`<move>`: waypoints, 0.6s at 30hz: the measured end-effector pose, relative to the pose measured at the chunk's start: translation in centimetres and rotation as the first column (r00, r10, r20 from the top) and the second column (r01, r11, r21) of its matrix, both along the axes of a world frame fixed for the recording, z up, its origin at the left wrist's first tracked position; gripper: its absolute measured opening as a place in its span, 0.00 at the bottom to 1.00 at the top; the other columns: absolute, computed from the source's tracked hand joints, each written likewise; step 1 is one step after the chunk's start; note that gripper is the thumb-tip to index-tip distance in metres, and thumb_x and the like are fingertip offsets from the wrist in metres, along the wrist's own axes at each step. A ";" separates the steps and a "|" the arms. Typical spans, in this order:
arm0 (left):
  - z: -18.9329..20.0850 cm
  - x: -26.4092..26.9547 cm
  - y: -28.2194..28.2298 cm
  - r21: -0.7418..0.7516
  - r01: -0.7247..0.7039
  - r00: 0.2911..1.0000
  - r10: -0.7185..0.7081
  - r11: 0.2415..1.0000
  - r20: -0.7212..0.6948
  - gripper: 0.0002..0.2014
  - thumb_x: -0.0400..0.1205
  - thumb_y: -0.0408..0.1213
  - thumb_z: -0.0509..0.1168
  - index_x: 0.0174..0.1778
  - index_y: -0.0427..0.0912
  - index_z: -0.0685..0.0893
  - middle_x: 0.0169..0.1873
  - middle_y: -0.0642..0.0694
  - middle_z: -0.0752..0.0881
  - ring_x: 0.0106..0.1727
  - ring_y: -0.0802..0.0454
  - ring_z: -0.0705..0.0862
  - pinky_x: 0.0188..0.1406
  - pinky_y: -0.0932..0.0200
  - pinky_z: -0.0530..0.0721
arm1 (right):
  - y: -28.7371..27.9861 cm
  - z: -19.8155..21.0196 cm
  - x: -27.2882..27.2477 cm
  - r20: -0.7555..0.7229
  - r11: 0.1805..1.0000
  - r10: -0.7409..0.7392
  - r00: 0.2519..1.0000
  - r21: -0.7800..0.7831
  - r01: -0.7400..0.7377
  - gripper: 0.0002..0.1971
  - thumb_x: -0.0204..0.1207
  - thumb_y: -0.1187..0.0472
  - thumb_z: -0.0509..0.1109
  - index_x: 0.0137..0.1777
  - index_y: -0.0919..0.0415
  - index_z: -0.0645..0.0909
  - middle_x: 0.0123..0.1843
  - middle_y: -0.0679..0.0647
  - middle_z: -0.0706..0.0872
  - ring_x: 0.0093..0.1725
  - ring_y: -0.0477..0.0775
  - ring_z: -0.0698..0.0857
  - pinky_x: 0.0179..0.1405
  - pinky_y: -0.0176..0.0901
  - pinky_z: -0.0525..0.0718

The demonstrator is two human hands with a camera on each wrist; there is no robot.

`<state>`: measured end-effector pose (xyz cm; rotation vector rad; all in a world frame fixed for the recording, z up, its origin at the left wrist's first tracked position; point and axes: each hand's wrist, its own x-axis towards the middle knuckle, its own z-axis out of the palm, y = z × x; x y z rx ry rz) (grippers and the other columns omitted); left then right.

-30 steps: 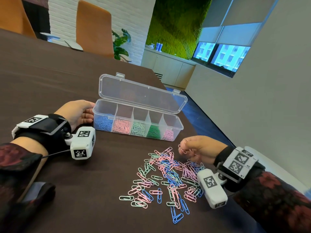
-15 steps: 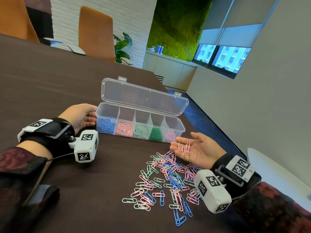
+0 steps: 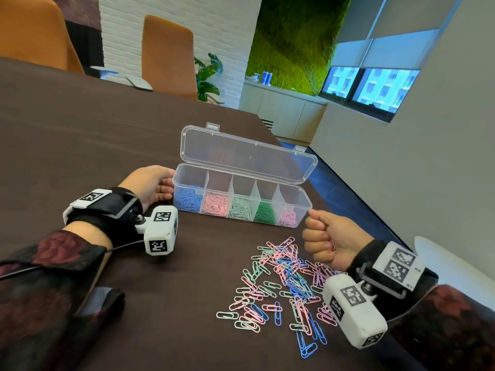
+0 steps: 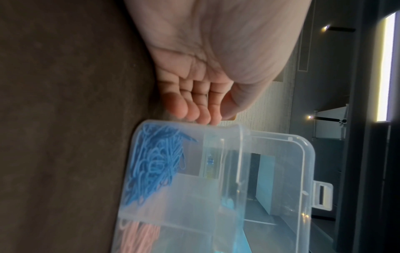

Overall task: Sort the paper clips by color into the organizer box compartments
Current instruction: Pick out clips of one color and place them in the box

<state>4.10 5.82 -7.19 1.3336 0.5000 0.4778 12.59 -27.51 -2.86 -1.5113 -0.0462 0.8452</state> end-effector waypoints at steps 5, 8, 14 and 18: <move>0.0 -0.1 -0.1 -0.002 0.006 1.000 -0.006 1.000 -0.006 0.05 0.79 0.32 0.62 0.39 0.38 0.81 0.19 0.52 0.78 0.20 0.58 0.74 0.18 0.70 0.76 | 2.1 1.7 -0.7 0.123 0.999 0.053 0.991 -0.015 -0.052 0.25 0.86 0.51 0.51 0.25 0.53 0.62 0.20 0.46 0.57 0.15 0.43 0.55 0.13 0.25 0.51; 0.1 -0.1 -0.2 -0.002 0.014 1.000 -0.014 1.000 -0.004 0.06 0.80 0.32 0.62 0.38 0.39 0.82 0.19 0.52 0.77 0.21 0.58 0.74 0.19 0.70 0.75 | 3.7 2.1 -1.2 0.143 0.995 0.096 0.985 0.002 -0.097 0.21 0.86 0.54 0.49 0.29 0.54 0.65 0.18 0.46 0.58 0.14 0.43 0.55 0.14 0.24 0.50; 0.1 -0.2 -0.1 -0.008 0.019 1.000 -0.019 1.000 0.000 0.06 0.79 0.33 0.62 0.37 0.39 0.82 0.21 0.51 0.76 0.22 0.58 0.73 0.20 0.70 0.75 | 5.9 1.5 -1.1 0.102 0.992 0.015 0.995 0.120 -0.028 0.12 0.84 0.64 0.51 0.39 0.56 0.69 0.18 0.46 0.60 0.14 0.43 0.57 0.09 0.28 0.54; -0.1 0.0 0.0 -0.012 0.023 1.000 -0.023 1.000 0.005 0.06 0.79 0.32 0.62 0.38 0.39 0.83 0.20 0.52 0.77 0.21 0.58 0.73 0.19 0.70 0.75 | 5.8 1.3 -0.1 0.037 0.970 -0.147 0.988 0.202 0.137 0.11 0.82 0.70 0.48 0.49 0.58 0.71 0.18 0.47 0.62 0.14 0.44 0.60 0.09 0.29 0.56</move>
